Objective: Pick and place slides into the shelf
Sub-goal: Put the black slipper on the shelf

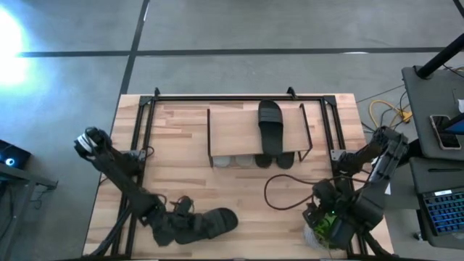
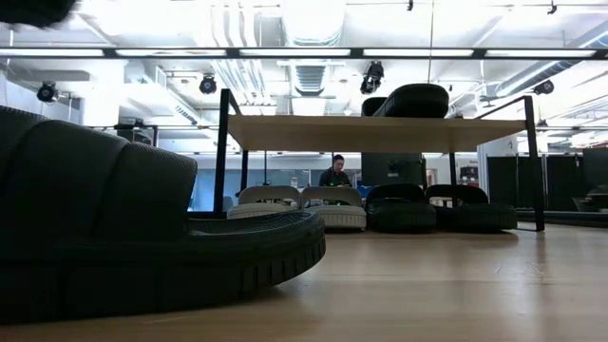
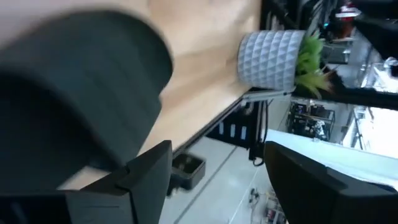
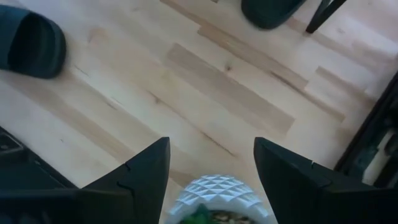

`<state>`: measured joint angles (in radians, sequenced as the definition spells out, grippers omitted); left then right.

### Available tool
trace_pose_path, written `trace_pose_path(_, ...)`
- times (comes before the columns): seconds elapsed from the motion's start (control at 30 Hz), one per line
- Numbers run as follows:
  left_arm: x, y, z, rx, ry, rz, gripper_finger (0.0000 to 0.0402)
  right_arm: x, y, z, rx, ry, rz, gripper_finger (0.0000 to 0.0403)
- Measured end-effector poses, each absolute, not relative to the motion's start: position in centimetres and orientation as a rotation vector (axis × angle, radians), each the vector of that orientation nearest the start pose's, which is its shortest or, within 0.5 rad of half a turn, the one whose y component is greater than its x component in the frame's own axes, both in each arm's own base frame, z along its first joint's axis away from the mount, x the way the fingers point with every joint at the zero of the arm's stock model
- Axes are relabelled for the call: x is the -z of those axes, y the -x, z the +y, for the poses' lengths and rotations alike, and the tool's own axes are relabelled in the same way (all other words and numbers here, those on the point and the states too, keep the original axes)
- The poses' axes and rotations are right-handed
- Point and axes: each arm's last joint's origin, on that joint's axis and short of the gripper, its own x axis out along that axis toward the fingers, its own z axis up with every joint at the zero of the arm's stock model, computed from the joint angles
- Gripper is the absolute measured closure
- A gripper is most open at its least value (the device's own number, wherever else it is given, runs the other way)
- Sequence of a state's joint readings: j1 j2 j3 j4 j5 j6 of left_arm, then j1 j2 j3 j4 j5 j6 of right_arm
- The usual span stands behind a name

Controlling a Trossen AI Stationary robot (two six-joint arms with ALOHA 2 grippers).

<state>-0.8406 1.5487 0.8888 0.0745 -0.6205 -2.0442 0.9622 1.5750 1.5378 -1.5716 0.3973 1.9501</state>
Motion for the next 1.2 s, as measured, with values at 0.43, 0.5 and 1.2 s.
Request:
trace_pose_path(0.43,-18.8,-22.5,-25.5,-0.415,1.633,0.461,0.0159,-32.2,-14.2,18.4,0.74,-0.591,1.047,0.0179)
trace_pose_path(0.5,-18.0,-22.5,-25.6,-0.432,1.611,0.472,0.0159,-32.3,-13.9,17.9,0.742,-0.601,1.034,0.0179)
trace_pose_path(1.2,-13.7,-25.8,-21.8,-0.633,1.443,0.37,0.0269,-32.6,-12.9,15.7,0.736,-0.632,0.995,0.0179)
